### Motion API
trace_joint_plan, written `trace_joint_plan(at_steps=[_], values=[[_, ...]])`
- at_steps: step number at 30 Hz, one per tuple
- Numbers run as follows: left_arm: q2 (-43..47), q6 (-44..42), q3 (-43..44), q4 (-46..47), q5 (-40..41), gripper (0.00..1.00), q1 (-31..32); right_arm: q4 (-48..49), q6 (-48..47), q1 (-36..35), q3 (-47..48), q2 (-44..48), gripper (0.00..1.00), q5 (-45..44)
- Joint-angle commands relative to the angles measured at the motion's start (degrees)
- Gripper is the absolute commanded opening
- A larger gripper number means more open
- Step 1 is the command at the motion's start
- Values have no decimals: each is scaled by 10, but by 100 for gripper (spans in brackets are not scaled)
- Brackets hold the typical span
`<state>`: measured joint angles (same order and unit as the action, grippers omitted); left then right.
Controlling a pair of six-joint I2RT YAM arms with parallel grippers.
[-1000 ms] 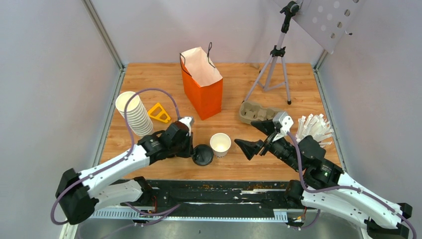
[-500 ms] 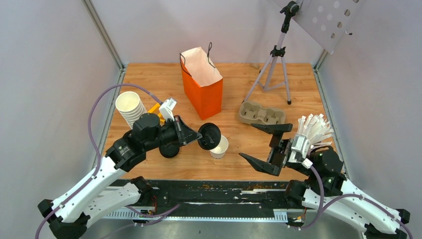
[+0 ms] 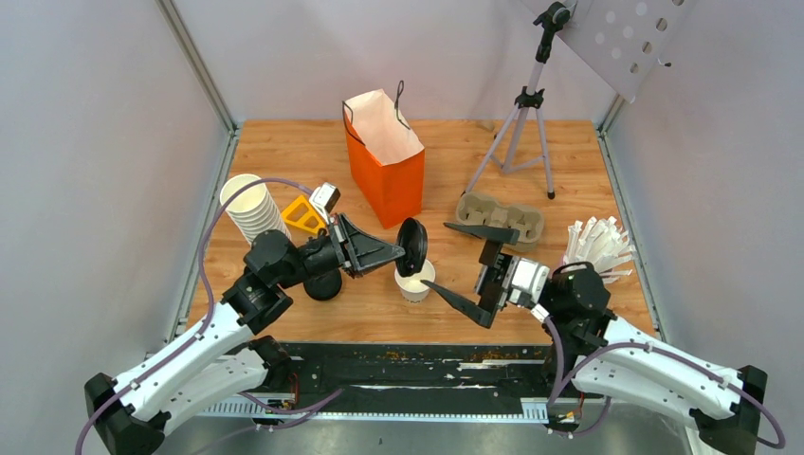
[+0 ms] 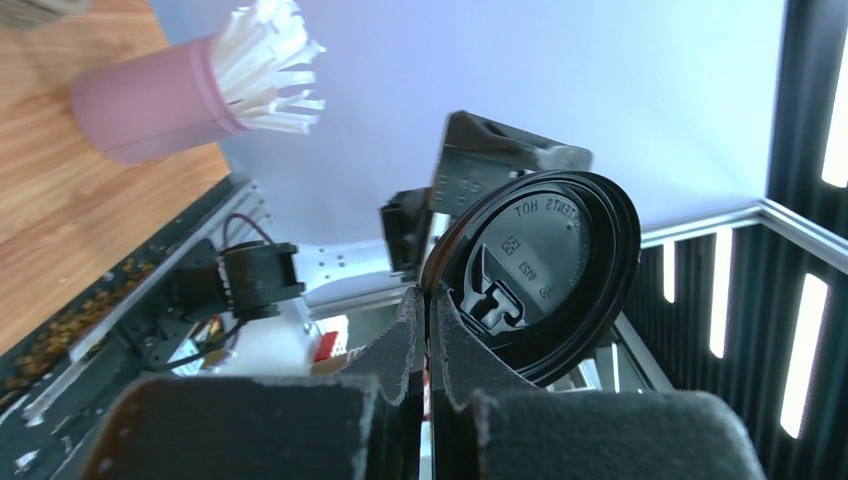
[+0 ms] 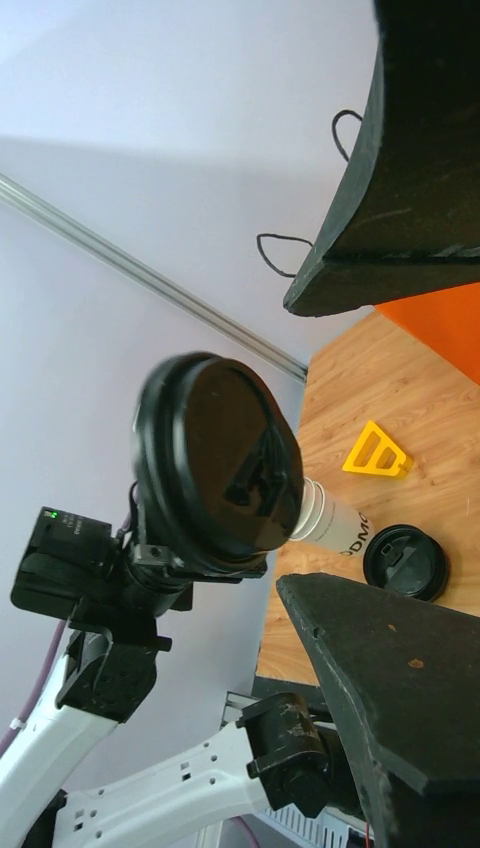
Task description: Pack the takeout coffee
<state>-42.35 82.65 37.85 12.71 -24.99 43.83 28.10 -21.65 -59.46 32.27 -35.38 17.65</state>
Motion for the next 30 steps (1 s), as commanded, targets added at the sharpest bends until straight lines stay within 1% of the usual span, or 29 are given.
trace_joint_plan(at_steps=[1, 6, 9, 20, 27, 30], values=[[2, 50, 9, 89, -27, 0, 0, 79, -20, -4, 18, -33, 99, 30], [-1, 39, 16, 69, -33, 0, 5, 90, -24, -6, 29, -52, 99, 38], [-1, 28, 21, 48, -33, 0, 8, 89, -28, -9, 36, -57, 100, 40], [-13, 10, 33, 21, -27, 0, 28, 72, -44, -22, 61, -74, 100, 49], [-9, 14, 33, 20, -19, 0, 32, 72, -49, -32, 63, -80, 95, 50], [-8, 12, 33, 16, -19, 0, 32, 69, -49, -35, 64, -80, 95, 51]])
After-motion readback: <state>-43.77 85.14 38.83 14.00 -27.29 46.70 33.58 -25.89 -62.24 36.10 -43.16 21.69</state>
